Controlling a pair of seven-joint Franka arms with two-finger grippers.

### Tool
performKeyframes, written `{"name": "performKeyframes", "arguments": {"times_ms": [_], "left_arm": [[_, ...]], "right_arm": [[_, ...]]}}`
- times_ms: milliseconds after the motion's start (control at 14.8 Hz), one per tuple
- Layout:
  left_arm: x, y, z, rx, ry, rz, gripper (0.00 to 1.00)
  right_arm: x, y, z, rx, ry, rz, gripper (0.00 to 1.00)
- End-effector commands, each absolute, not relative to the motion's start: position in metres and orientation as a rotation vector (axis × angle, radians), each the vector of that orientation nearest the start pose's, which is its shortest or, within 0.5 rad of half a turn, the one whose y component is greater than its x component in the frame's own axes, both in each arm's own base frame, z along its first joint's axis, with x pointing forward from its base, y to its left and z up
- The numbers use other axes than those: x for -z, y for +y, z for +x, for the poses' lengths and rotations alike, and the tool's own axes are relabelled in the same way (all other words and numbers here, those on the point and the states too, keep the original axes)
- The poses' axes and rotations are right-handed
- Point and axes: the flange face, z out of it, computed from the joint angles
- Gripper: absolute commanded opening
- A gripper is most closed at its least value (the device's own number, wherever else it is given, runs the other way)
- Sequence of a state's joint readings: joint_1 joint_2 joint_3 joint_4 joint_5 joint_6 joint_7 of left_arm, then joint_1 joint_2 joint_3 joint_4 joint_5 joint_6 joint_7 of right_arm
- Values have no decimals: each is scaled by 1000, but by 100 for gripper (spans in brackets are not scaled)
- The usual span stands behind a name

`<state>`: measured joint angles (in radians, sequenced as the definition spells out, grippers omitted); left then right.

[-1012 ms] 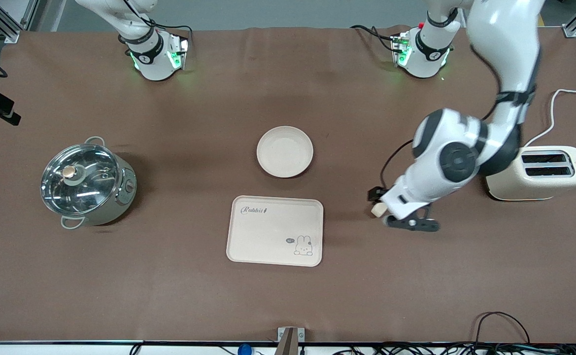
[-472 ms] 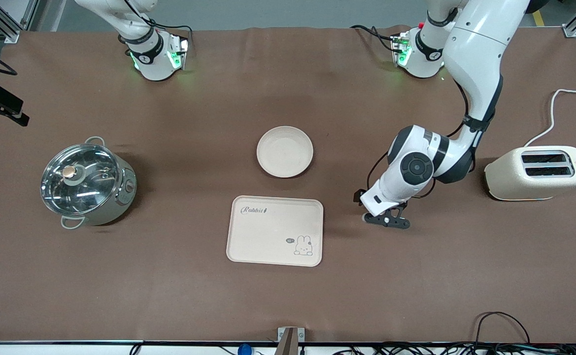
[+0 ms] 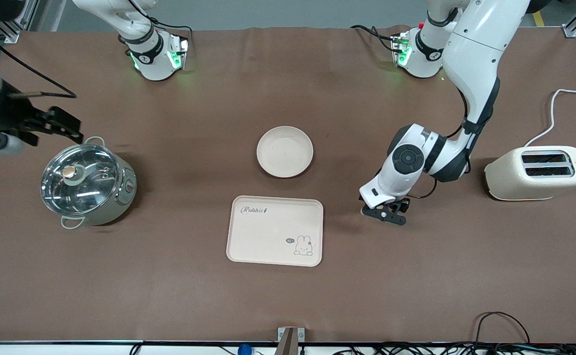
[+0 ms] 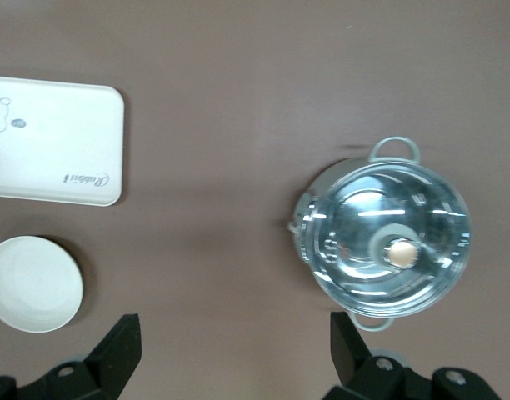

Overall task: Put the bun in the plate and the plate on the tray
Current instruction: 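Lift the bun with the left gripper and carry it over the plate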

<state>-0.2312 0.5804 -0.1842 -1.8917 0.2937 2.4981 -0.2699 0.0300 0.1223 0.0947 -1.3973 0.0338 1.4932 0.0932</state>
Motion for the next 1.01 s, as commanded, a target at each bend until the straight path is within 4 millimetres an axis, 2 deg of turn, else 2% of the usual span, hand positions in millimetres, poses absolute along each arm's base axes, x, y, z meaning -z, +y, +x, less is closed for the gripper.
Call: {"name": "performKeyframes", "arguments": {"times_ms": [0, 202, 337, 405, 540, 607, 675, 810, 945], "left_arm": [[-205, -252, 581, 149, 577, -3024, 70], [-198, -251, 577, 168, 584, -3035, 51], [-199, -251, 577, 170, 582, -3036, 35], [-199, -252, 577, 170, 582, -3037, 27], [-212, -254, 581, 203, 559, -3043, 12], [-228, -259, 583, 217, 528, -3055, 10], [-247, -277, 580, 188, 473, -3088, 9], [-279, -321, 573, 63, 309, -3162, 9], [-302, -365, 556, 8, 113, -3196, 8]], "right_arm": [[-601, 81, 590, -69, -19, -3025, 100], [-539, 104, 593, -76, 7, -2974, 100], [-512, 122, 588, -93, 85, -2945, 100], [-509, 132, 587, -81, 100, -2944, 100], [-487, 143, 584, -68, 113, -2943, 100], [-473, 153, 580, -67, 96, -2943, 100], [-459, 172, 573, -60, 62, -2941, 100], [-422, 182, 562, -42, 66, -2937, 100], [-382, 200, 540, -63, 127, -2915, 100]]}}
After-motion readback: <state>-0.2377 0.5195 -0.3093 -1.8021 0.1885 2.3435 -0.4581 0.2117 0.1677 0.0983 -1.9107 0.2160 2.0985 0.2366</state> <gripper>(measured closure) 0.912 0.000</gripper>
